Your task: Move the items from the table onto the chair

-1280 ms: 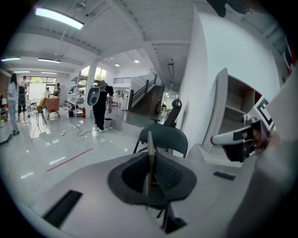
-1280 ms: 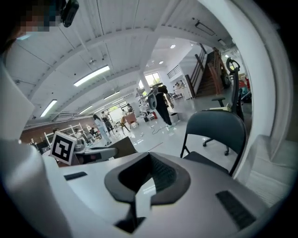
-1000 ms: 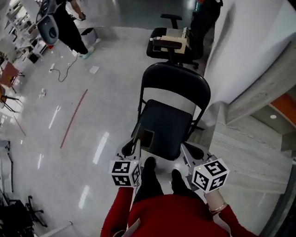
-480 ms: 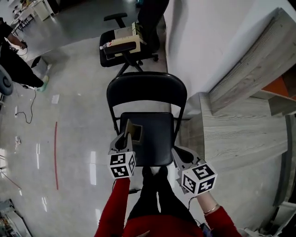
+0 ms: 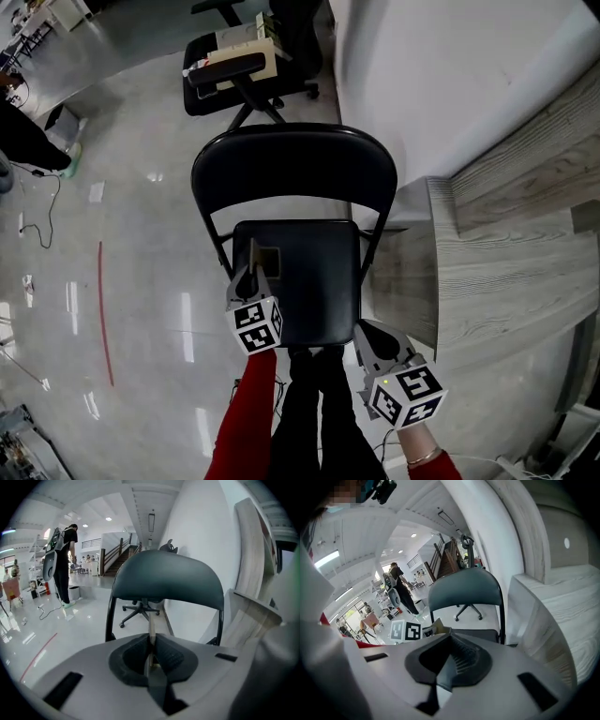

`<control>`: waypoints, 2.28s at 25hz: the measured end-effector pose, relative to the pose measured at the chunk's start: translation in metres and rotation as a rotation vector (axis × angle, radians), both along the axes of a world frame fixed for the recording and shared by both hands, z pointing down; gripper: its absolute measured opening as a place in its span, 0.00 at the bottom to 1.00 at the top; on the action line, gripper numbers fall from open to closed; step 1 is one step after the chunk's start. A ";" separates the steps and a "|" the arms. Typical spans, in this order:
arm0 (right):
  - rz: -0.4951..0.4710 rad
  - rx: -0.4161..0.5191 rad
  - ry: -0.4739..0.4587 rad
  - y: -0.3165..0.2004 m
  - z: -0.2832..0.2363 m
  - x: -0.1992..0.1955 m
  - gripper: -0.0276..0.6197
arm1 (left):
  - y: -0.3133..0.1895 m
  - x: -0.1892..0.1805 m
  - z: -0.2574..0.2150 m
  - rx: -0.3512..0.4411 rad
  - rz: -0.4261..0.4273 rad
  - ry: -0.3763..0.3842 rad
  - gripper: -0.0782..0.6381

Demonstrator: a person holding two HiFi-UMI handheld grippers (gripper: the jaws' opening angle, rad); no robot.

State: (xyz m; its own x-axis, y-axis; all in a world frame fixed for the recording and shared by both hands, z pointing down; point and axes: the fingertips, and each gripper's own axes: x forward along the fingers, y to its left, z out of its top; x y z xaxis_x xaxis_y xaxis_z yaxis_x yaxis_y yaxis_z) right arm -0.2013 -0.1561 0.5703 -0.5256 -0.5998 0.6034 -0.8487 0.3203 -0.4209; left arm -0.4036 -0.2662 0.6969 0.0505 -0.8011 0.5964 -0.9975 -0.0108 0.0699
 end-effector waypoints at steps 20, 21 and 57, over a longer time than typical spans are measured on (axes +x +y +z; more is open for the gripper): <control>-0.101 -0.069 -0.003 0.019 0.030 -0.029 0.06 | 0.031 -0.008 0.066 -0.080 -0.001 0.001 0.16; -0.101 -0.066 -0.005 0.019 0.029 -0.029 0.06 | 0.032 -0.010 0.067 -0.089 -0.003 -0.005 0.16; -0.034 0.443 -0.127 0.041 -0.184 0.034 0.06 | 0.123 0.129 -0.322 0.364 0.737 0.392 0.12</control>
State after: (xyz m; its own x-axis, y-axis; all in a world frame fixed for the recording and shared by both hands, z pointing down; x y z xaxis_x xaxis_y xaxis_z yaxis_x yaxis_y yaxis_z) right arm -0.1674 -0.1156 0.3866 -0.6026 -0.7664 0.2224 -0.7851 0.5196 -0.3371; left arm -0.2743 -0.1432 0.3753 0.7701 -0.6211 0.1454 -0.6348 -0.7237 0.2705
